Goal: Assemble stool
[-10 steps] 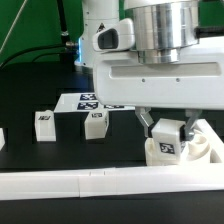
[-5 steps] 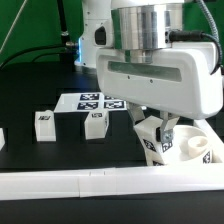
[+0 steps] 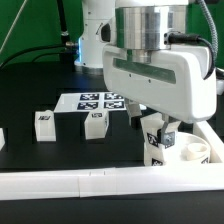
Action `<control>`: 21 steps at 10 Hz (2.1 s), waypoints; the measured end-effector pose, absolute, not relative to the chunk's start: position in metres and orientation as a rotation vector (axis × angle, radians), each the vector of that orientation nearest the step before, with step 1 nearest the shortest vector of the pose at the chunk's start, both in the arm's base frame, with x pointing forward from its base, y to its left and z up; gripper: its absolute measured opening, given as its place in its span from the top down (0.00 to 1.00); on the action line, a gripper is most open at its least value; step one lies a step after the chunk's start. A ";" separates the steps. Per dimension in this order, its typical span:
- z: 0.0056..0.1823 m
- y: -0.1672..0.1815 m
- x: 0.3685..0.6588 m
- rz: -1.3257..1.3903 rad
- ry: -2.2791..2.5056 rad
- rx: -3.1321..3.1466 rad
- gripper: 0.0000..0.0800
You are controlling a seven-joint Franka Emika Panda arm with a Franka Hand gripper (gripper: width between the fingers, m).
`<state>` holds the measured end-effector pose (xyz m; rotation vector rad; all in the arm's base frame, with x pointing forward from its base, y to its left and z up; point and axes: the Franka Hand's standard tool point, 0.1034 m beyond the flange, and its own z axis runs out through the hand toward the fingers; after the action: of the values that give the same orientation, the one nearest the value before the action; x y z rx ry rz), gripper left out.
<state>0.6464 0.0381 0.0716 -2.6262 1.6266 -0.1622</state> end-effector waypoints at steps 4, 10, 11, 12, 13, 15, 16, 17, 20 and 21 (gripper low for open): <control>0.115 0.001 0.649 -0.225 1.438 -2.684 0.19; 0.111 0.002 0.647 -0.221 1.369 -2.725 0.19; 0.107 -0.010 0.638 -0.203 1.295 -2.757 0.19; 0.106 -0.020 0.631 -0.183 1.250 -2.781 0.19; 0.107 -0.022 0.627 -0.166 1.231 -2.791 0.19; 0.107 -0.014 0.627 -0.164 1.246 -2.782 0.19; 0.107 -0.015 0.627 -0.164 1.247 -2.782 0.19; 0.107 -0.014 0.627 -0.163 1.247 -2.782 0.19; 0.104 -0.027 0.622 -0.128 1.177 -2.812 0.19; 0.102 -0.034 0.612 -0.021 1.152 -2.794 0.19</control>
Offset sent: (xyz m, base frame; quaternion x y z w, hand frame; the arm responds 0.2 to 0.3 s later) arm -0.0088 -0.0516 0.0267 0.0292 0.0027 -0.0655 0.9974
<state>0.6123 -0.0339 0.1019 -2.7936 1.1525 -0.0206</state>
